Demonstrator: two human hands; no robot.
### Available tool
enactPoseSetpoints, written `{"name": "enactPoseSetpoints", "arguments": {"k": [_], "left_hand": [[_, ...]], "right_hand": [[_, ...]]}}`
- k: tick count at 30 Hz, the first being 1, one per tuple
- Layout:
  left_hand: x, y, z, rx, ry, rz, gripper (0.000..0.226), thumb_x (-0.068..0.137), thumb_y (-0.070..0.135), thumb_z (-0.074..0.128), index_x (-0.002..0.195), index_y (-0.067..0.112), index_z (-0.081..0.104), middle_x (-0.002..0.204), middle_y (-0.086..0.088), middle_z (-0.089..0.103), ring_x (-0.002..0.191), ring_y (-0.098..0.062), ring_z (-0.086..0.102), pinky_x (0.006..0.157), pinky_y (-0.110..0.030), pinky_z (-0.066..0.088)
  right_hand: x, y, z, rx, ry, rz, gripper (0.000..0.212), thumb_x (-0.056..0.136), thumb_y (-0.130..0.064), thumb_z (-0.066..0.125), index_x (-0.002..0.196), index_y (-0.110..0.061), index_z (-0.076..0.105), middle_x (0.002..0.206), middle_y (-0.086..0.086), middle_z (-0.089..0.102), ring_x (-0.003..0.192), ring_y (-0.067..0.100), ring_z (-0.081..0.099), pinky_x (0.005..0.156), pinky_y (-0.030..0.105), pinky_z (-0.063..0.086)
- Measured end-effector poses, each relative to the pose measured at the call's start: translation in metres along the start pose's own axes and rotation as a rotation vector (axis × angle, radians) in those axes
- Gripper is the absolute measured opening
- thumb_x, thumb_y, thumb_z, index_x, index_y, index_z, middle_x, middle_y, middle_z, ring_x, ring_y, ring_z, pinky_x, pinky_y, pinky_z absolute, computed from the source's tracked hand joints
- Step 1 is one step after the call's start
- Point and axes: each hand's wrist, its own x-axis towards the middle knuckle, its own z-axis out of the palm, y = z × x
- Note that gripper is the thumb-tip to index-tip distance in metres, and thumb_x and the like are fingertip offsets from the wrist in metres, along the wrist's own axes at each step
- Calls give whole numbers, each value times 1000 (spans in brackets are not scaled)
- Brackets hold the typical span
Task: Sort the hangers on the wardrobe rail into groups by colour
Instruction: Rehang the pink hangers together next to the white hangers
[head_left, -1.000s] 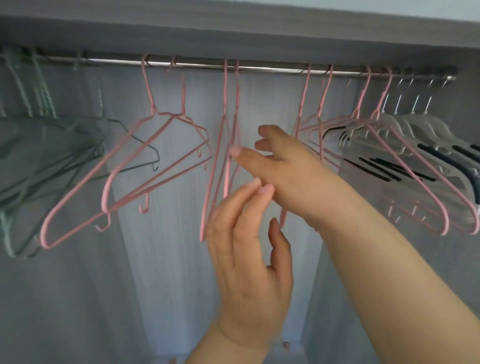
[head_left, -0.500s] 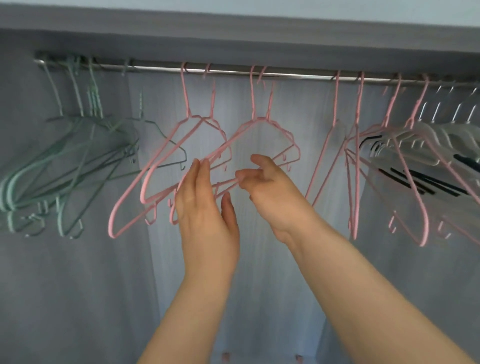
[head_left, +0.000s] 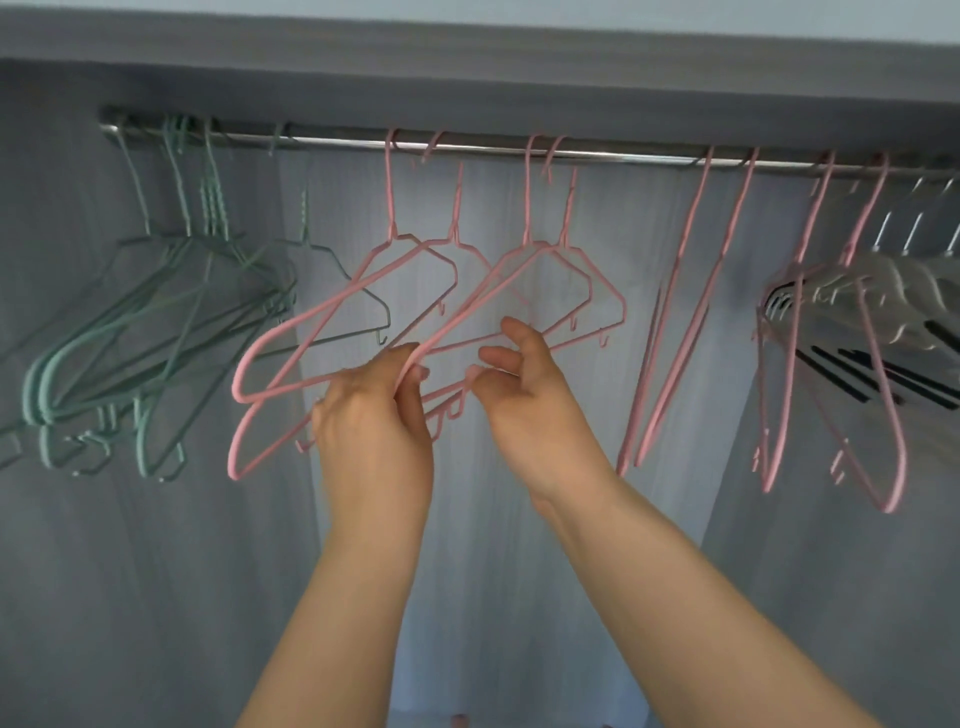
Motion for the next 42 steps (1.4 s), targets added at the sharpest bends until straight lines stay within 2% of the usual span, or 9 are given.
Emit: {"name": "enactPoseSetpoints", "arguments": {"k": [4,7,11,14,17,21,29,37,42], "left_hand": [[7,18,-11,-61,31,112,26,91,12,48,113,9,62,116,-12,65,108,-32,57,94,-41,43],[27,36,-24,-2,31,229,23,89,12,48,105,9,66,105,-11,70,99,-34,58,87,-37,41],[53,68,-29,5,33,292,26,90,13,43,106,11,63,92,-17,70,90,-36,57,78,-38,41],[65,83,-22,32,14,314,26,89,10,40,105,10,61,94,-17,69,91,-37,57,80,-41,42],[72,93,-9,64,-37,304,24,87,4,40,103,7,57,98,-15,69,92,-37,59,81,-42,44],[79,100,9,98,-71,255,23,86,2,38,98,7,56,97,-15,68,88,-38,60,65,-37,39],[82,93,35,121,-234,152,27,79,-10,48,102,1,57,98,-19,65,87,-34,61,65,-32,39],[55,69,31,54,-262,197,27,80,-1,37,95,9,57,92,-16,66,74,-36,65,70,-47,52],[5,51,26,-115,-269,69,33,73,19,29,92,21,56,83,-11,69,64,-30,67,62,-42,56]], "right_hand": [[3,0,3,52,12,-24,47,94,-24,42,139,-24,28,108,-11,52,80,-19,50,55,-11,32],[5,4,0,81,47,-33,45,95,-29,39,138,-29,30,106,-23,45,70,-36,38,59,-15,28],[1,10,-5,80,71,-7,46,95,-35,36,140,-33,25,123,-20,35,96,-19,36,65,-15,26],[-4,15,-9,37,69,8,46,95,-37,34,140,-32,25,137,-11,40,111,-5,36,87,5,28],[-9,19,-16,36,86,41,46,95,-38,35,139,-32,26,139,-9,39,111,-3,36,91,17,25],[-13,26,-28,28,92,91,44,95,-40,34,138,-36,27,124,-15,37,108,-3,34,92,19,25],[-22,53,-47,-6,106,176,44,95,-39,33,139,-35,26,120,-15,34,108,-2,33,91,19,24],[-22,89,-60,-41,117,185,51,93,-42,36,141,-36,18,139,-6,37,114,4,37,93,23,27],[-28,148,-96,-184,104,331,63,90,-47,41,144,-33,13,154,-2,16,140,15,20,116,37,16]]}}
